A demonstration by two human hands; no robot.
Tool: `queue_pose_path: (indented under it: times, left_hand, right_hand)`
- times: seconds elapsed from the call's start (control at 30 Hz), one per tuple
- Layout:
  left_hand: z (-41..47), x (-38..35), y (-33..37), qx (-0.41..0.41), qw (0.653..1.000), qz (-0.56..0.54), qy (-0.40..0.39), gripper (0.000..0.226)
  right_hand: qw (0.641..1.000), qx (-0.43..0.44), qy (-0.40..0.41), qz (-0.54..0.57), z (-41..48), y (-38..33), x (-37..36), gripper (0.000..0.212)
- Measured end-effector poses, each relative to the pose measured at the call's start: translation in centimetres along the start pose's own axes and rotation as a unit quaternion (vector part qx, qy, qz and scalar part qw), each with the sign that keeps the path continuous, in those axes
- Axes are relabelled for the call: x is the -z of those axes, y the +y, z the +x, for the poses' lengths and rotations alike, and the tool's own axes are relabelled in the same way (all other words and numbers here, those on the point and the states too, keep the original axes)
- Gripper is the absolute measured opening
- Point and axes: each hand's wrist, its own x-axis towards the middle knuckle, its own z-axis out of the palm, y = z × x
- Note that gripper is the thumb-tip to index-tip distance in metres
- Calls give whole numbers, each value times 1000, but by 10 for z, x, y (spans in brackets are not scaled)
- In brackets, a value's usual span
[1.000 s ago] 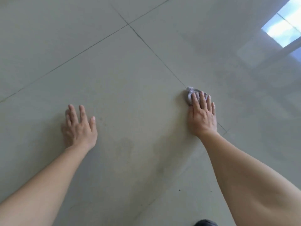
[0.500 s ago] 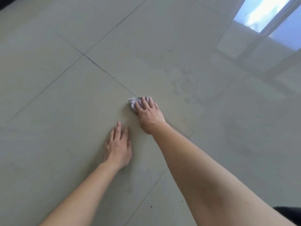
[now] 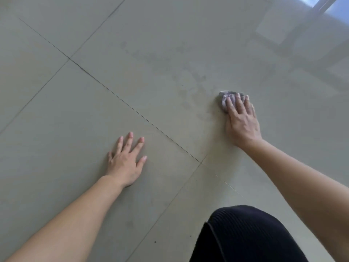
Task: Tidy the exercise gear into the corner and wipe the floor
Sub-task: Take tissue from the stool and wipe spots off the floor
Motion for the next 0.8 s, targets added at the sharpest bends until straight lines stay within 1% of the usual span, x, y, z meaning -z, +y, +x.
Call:
queue_pose_path:
  times: [0.03, 0.07, 0.13, 0.17, 0.23, 0.27, 0.3, 0.33, 0.4, 0.43, 0.5, 0.53, 0.6, 0.63, 0.67, 0.73, 0.8]
  left_hand:
    - [0, 3, 1, 2, 1000, 3, -14, 65]
    - [0, 7, 1, 1, 1000, 3, -31, 65]
    - [5, 23, 2, -1, 998, -1, -71, 63]
    - [9, 35, 3, 0, 997, -1, -83, 61]
    - [15, 64, 9, 2, 996, 28, -90, 61]
    - [16, 80, 13, -5, 995, 57, -84, 62]
    - [17, 99, 16, -20, 994, 85, -65, 63]
    - [17, 118, 17, -43, 993, 104, -32, 63]
    - [16, 161, 20, -98, 987, 117, 42, 62]
    - [16, 180, 20, -121, 983, 119, 70, 62]
    - [17, 206, 13, -147, 976, 132, 94, 61]
    - [21, 213, 7, -152, 973, 147, 97, 61]
    - [35, 216, -6, -152, 968, 177, 94, 63]
    - [44, 213, -11, -146, 968, 180, 92, 64]
    - [52, 205, -15, -135, 972, 171, 89, 65]
    - [69, 184, -19, -105, 981, 140, 87, 66]
    - [85, 155, -19, -81, 986, 111, 89, 68]
  right_hand:
    - [998, 62, -13, -13, -17, -11, -9, 61]
    - [989, 144, -35, -22, -36, -25, -18, 63]
    - [948, 302, -92, -44, -73, -54, -34, 64]
    - [926, 360, -108, -43, -85, -63, -39, 65]
    - [902, 407, -136, -52, -85, -66, -37, 66]
    - [899, 409, -145, -64, -74, -61, -30, 65]
    - [905, 395, -138, -74, -60, -52, -22, 65]
    - [922, 361, -115, -79, -43, -41, -14, 64]
    - [970, 222, -66, -73, -8, -13, 6, 63]
    - [985, 148, -54, -67, 8, 2, 15, 62]
    - [997, 34, -50, -48, 27, 24, 29, 61]
    - [998, -7, -50, -42, 32, 26, 33, 61]
    - [998, -47, -41, -25, 32, 14, 29, 62]
    - [998, -41, -38, -17, 26, 2, 22, 61]
    - [999, -11, -41, -14, 15, -11, 12, 60]
    - [993, 106, -52, -31, -14, -38, -7, 60]
    - [968, 232, -82, -56, -38, -60, -19, 59]
